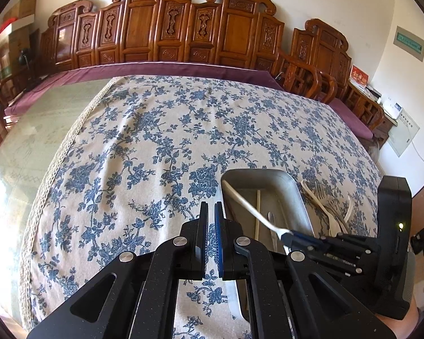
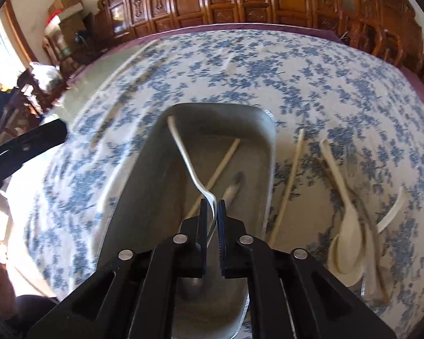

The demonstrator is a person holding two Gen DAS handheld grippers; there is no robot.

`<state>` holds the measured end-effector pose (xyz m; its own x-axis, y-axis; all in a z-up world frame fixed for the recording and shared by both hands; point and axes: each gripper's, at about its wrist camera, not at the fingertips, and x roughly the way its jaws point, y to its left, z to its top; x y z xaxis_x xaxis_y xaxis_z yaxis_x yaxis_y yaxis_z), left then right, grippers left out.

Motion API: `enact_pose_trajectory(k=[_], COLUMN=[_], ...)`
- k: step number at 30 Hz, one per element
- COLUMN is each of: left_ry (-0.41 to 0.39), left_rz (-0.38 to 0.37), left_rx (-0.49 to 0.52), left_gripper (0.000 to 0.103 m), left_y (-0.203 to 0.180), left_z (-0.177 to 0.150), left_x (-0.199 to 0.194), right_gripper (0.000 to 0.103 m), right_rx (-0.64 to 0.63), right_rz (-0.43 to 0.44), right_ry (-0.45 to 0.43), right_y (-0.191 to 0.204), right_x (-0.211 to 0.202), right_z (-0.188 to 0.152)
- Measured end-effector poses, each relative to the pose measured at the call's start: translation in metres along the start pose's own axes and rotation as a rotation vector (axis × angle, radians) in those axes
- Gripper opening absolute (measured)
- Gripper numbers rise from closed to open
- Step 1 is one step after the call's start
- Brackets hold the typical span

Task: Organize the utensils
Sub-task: 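Lower the right gripper into the tray and release a white plastic fork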

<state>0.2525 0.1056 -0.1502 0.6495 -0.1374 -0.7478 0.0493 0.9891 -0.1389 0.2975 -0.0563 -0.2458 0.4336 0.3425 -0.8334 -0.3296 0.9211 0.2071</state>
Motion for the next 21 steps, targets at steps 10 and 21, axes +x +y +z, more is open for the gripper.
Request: enact_pose_trajectory(k=[10,21], left_ry=[0.005,0.013], left_rz=[-0.001,-0.040], left_rx=[0.012,0.065], left_gripper=[0.003,0.008], left_y=[-0.003,-0.030], left_z=[0.000,-0.005], left_x=[0.001,0.006], right_gripper=[0.026,0.026], right_rx=[-0.069,-0.086], right_rz=[0.068,-0.027], right_ry=[-0.069,-0.192], right_y=[0.003,-0.062], right_x=[-0.025,-0.083], right_z=[-0.011,-0.034])
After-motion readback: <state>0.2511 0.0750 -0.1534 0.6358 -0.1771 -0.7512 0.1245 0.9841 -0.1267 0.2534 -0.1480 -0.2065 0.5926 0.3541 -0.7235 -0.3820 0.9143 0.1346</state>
